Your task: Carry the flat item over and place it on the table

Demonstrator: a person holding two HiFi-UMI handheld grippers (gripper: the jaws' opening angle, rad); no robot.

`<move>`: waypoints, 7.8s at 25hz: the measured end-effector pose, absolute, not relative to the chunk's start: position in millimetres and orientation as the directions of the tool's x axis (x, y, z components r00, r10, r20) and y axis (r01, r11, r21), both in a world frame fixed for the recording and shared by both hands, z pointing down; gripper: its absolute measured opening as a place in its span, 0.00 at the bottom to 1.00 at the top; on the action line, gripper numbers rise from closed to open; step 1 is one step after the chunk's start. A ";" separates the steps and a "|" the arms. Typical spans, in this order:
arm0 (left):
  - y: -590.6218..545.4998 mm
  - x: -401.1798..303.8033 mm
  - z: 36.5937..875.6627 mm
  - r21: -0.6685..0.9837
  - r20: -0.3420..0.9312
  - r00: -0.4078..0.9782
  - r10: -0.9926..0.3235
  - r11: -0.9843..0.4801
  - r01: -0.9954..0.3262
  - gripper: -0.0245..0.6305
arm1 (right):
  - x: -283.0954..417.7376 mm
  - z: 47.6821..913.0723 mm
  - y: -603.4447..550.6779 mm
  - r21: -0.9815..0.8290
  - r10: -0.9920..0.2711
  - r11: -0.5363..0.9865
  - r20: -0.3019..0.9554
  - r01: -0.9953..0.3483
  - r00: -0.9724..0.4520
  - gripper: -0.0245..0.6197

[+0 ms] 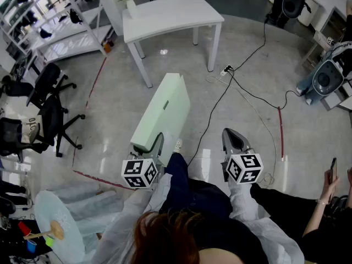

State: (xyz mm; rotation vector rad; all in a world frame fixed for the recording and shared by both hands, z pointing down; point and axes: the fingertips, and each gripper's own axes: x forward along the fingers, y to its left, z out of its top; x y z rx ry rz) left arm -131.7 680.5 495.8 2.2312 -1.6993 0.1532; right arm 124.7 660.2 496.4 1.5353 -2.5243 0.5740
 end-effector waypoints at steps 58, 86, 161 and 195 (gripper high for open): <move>244.5 -191.3 462.7 0.312 0.204 0.415 -0.887 -0.343 -0.886 0.45 | 59.8 481.1 238.6 -0.280 -0.857 0.319 0.322 -0.906 -0.401 0.06; -16.9 -175.4 420.4 0.425 0.071 0.430 -0.900 -0.363 -0.829 0.45 | 62.9 460.6 -40.5 -0.238 -0.845 0.373 0.310 -0.896 -0.435 0.06; -597.2 -121.8 513.4 0.914 0.037 0.360 -0.932 -0.114 -0.389 0.45 | 96.5 508.3 -556.1 -0.346 -0.777 0.352 0.410 -0.870 -0.478 0.06; -648.6 -112.5 593.9 0.938 0.333 0.341 -0.879 0.271 -0.217 0.89 | 87.1 531.6 -594.7 -0.405 -0.742 0.359 0.422 -0.841 -0.520 0.06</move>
